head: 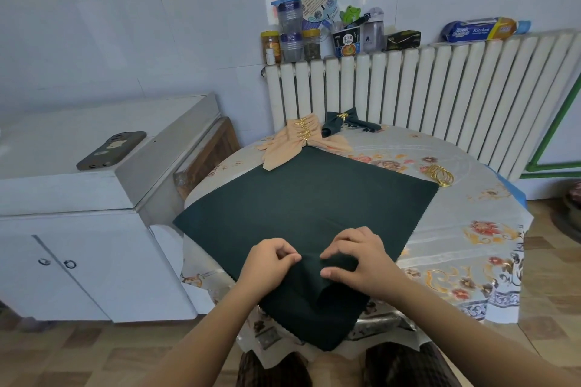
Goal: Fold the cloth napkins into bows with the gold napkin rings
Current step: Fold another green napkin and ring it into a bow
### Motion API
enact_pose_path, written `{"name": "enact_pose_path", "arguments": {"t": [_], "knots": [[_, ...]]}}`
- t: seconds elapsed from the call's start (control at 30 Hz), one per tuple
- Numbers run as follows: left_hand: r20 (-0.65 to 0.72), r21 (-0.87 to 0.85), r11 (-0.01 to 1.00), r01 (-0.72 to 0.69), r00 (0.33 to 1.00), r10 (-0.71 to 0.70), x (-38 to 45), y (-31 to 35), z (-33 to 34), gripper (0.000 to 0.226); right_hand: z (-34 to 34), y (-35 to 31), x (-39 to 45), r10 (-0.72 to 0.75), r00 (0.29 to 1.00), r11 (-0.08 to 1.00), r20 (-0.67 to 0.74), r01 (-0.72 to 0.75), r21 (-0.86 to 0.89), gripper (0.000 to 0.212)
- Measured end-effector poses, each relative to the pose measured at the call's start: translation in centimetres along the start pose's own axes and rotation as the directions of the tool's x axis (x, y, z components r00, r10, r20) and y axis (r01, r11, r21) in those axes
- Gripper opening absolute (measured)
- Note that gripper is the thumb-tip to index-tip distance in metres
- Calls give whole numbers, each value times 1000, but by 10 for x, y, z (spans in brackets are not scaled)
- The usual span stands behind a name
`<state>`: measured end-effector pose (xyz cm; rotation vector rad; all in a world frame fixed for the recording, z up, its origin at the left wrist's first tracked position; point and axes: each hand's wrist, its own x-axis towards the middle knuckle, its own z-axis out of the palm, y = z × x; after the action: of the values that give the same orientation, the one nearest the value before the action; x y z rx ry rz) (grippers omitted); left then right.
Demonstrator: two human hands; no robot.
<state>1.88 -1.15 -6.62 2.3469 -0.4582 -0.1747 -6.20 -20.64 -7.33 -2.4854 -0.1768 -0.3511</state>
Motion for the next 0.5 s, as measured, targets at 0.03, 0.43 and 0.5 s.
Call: {"name": "enact_pose_path", "arguments": {"t": [0.03, 0.43, 0.5], "knots": [[9, -4, 1000, 7, 1000, -7, 4, 0, 1, 9, 0, -2, -2, -20, 998, 999, 53, 21, -29, 54], [184, 193, 894, -405, 910, 372, -2, -6, 5, 8, 20, 16, 1, 78, 997, 994, 16, -77, -71, 7], [314, 165, 910, -381, 895, 318, -5, -6, 2, 20, 19, 14, 4, 77, 996, 990, 48, -70, -120, 10]]}}
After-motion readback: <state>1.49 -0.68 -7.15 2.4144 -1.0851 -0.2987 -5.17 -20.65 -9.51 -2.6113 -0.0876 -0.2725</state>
